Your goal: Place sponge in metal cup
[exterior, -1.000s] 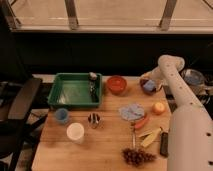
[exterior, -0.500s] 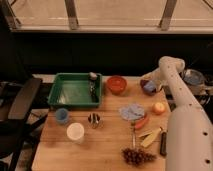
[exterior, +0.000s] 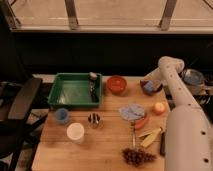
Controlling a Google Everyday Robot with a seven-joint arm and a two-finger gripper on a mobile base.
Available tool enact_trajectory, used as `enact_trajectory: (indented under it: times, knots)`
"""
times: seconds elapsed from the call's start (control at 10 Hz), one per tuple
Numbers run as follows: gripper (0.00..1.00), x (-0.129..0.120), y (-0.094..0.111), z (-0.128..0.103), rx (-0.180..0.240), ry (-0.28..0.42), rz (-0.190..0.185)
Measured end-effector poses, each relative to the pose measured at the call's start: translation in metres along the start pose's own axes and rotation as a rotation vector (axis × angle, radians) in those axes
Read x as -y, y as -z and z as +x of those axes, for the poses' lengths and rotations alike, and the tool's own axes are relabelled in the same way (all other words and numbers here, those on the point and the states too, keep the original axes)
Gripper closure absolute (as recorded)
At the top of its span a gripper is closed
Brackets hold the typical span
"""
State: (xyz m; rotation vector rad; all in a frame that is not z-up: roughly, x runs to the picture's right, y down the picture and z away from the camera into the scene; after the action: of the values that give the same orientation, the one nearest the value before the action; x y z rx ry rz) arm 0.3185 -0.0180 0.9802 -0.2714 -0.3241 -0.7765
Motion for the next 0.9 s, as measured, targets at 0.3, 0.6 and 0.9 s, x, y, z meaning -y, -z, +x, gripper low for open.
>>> enact_trajectory:
  times: [0.3, 0.6, 0.9]
  knots:
    - [0.83, 0.007, 0.005, -0.003, 0.003, 0.018, 0.02]
    - [1.0, 0.012, 0.011, -0.005, 0.003, 0.031, 0.036]
    - [1.0, 0.033, 0.047, -0.01, -0.039, 0.091, 0.032]
